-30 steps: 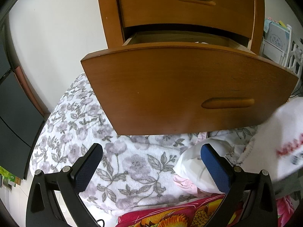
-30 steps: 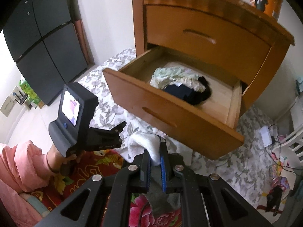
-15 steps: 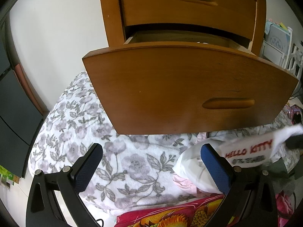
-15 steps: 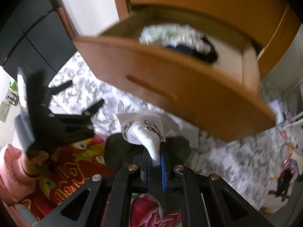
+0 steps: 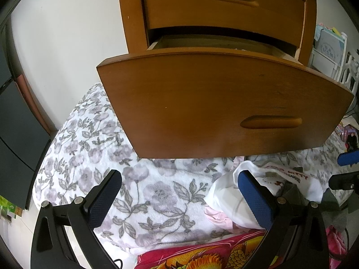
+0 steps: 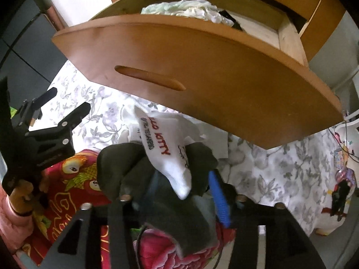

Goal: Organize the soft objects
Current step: 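Lower the Hello Kitty sock onto the dark grey cloth and open the right tool, then move the open right tool back toward the drawer's remaining cloths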

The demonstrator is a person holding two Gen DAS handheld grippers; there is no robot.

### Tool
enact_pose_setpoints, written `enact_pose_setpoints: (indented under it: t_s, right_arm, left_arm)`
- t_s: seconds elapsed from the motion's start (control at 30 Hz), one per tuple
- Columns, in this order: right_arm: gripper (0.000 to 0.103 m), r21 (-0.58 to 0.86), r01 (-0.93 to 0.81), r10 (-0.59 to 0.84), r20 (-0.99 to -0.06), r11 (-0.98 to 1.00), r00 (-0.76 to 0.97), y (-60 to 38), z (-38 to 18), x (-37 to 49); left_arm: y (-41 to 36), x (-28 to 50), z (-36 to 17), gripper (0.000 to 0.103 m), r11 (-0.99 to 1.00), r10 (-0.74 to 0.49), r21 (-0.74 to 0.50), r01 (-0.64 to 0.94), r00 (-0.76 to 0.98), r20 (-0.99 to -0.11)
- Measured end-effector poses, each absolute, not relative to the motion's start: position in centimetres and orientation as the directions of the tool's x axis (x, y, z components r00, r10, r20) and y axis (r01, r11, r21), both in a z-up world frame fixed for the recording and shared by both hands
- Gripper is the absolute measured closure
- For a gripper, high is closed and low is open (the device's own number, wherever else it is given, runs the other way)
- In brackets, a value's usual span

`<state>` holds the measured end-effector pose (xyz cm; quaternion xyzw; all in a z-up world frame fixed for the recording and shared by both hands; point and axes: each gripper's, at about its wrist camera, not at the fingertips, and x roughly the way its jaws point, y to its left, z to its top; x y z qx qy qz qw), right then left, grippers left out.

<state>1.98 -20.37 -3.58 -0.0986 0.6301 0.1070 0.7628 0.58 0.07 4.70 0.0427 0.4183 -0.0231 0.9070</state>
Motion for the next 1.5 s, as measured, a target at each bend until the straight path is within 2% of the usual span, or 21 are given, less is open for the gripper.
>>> enact_pose_setpoints:
  t_s: [0.17,0.33,0.57,0.73,1.03,1.5]
  right_arm:
    - [0.040,-0.030,-0.295,0.029,-0.981,0.955,0.193,-20.5,-3.0,2.0]
    - [0.024,-0.032,-0.294,0.031,-0.978,0.955,0.208,-20.5,-2.4,2.0]
    - [0.014,-0.040,-0.290,0.029,-0.973,0.956,0.231,-20.5,-2.2,2.0]
    - [0.000,-0.038,-0.275,0.031,-0.970,0.961,0.240,-20.7,-2.5,2.1]
    - [0.000,-0.012,-0.226,0.059,-0.952,0.974,0.301,-21.4,-0.8,2.4]
    - [0.000,-0.150,-0.300,0.060,-0.804,0.942,0.591,-18.5,14.5,5.0]
  left_arm:
    - [0.1,0.6,4.7,0.000,0.996,-0.007,0.056,0.076,0.649,-0.761]
    - [0.2,0.6,4.7,0.000,0.995,-0.007,0.057,0.077,0.649,-0.761]
    - [0.2,0.6,4.7,0.000,0.996,-0.007,0.056,0.076,0.649,-0.761]
    - [0.2,0.6,4.7,0.000,0.996,-0.008,0.055,0.076,0.649,-0.761]
    - [0.2,0.6,4.7,0.000,0.996,-0.008,0.054,0.076,0.649,-0.761]
    - [0.3,0.7,4.8,0.000,0.996,-0.014,0.044,0.073,0.647,-0.763]
